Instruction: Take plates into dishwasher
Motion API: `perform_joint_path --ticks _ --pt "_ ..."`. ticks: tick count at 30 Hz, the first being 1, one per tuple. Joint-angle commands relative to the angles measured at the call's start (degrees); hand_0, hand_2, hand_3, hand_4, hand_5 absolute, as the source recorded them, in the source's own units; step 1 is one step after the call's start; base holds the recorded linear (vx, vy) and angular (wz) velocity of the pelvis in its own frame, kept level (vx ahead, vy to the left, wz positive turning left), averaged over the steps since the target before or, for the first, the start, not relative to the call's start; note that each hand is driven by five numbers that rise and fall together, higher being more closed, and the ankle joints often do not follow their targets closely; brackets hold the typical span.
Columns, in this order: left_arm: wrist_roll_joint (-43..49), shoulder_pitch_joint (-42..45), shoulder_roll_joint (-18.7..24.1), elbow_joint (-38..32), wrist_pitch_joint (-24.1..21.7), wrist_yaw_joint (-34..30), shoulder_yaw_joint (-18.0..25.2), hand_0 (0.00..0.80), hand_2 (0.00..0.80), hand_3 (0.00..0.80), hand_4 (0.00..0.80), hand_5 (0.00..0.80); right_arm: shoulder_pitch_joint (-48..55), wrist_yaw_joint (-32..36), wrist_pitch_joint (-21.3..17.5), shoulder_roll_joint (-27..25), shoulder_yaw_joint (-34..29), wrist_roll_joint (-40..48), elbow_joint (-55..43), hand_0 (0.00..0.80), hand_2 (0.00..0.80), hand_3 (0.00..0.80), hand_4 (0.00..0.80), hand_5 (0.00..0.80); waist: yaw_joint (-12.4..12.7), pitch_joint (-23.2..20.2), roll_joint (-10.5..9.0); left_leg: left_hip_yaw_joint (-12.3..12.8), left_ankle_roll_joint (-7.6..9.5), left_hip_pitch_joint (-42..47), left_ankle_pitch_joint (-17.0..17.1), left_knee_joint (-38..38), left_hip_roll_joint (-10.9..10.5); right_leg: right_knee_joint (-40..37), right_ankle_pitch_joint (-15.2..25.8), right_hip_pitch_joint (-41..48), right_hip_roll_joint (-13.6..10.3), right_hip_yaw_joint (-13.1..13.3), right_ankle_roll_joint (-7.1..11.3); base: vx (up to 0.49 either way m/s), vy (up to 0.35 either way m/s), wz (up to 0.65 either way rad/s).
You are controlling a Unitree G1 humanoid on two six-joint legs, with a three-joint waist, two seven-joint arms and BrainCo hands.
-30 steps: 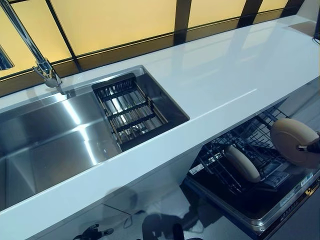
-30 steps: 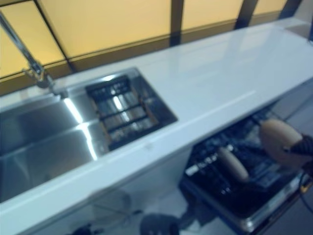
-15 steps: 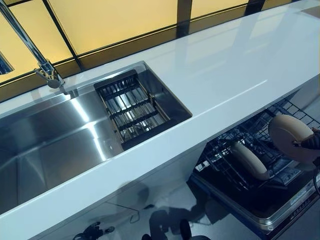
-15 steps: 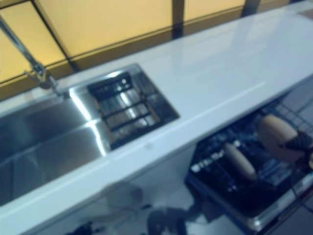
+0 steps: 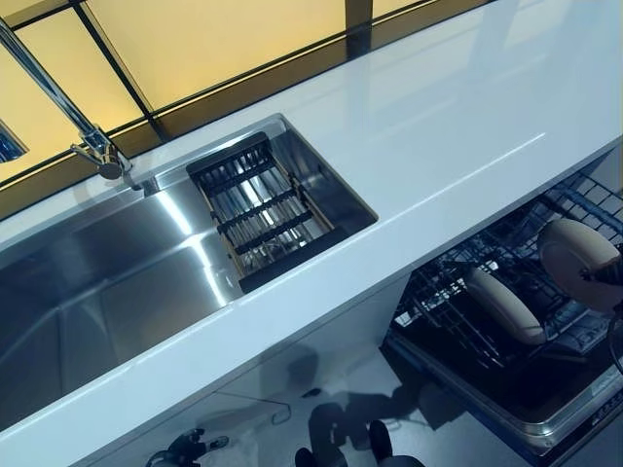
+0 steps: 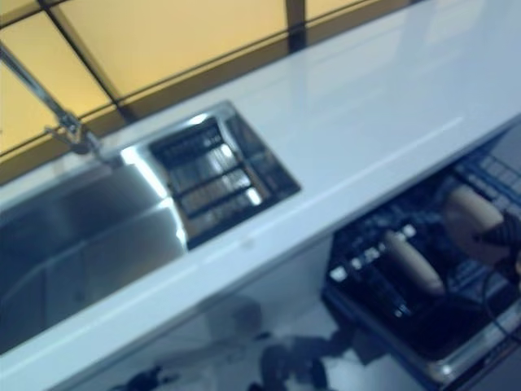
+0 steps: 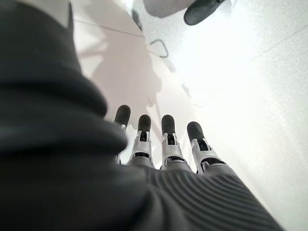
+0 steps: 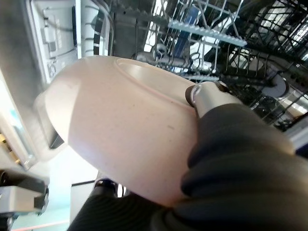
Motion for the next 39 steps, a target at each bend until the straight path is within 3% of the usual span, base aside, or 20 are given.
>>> perform_joint_path --ticks 1,9,16,39 --pt "-1.44 -1.41 1.05 1.59 -0.26 0.65 -1.62 0.000 0.000 0.000 0.000 0.000 -7.24 -1.79 -0.53 0.50 2.46 -2.02 2.87 0.800 0.800 0.800 0.800 0.800 2.30 -1.09 -2.54 -1.86 1.14 2.99 -6.50 -0.12 -1.09 0.16 -3.15 0.04 -2.94 -2.91 4.34 0.000 0.000 0.00" --pt "-1.57 -1.53 0.92 1.46 -0.72 0.44 -1.55 0.000 0.000 0.000 0.000 0.000 -7.89 -3.30 -2.62 0.89 4.59 -8.45 3.71 0.800 0.800 0.800 0.800 0.800 2.75 -0.46 -1.55 -2.59 1.17 2.68 -6.24 -0.12 -1.42 0.16 -3.02 -0.10 -3.41 -3.19 4.34 -0.002 -0.002 0.04" --pt "-2.25 -1.97 0.80 0.68 -0.60 0.16 -1.75 0.000 0.000 0.000 0.000 0.000 -9.65 -4.43 -2.19 0.81 7.33 -12.45 3.66 0.800 0.800 0.800 0.800 0.800 3.10 0.23 -0.66 -3.43 1.14 1.96 -5.84 -0.12 -1.67 0.16 -3.02 -0.57 -3.59 -3.17 4.21 0.000 0.000 0.00" --pt "-1.95 -2.17 1.08 0.48 -0.79 -0.39 -1.86 0.000 0.000 0.000 0.000 0.000 -9.00 -3.25 -0.37 3.08 8.58 -13.43 9.41 0.800 0.800 0.800 0.800 0.800 4.08 0.68 -0.72 -4.47 1.26 1.89 -5.40 -0.12 -1.61 0.16 -2.95 -0.14 -3.79 -3.48 4.18 -0.001 0.000 0.01"
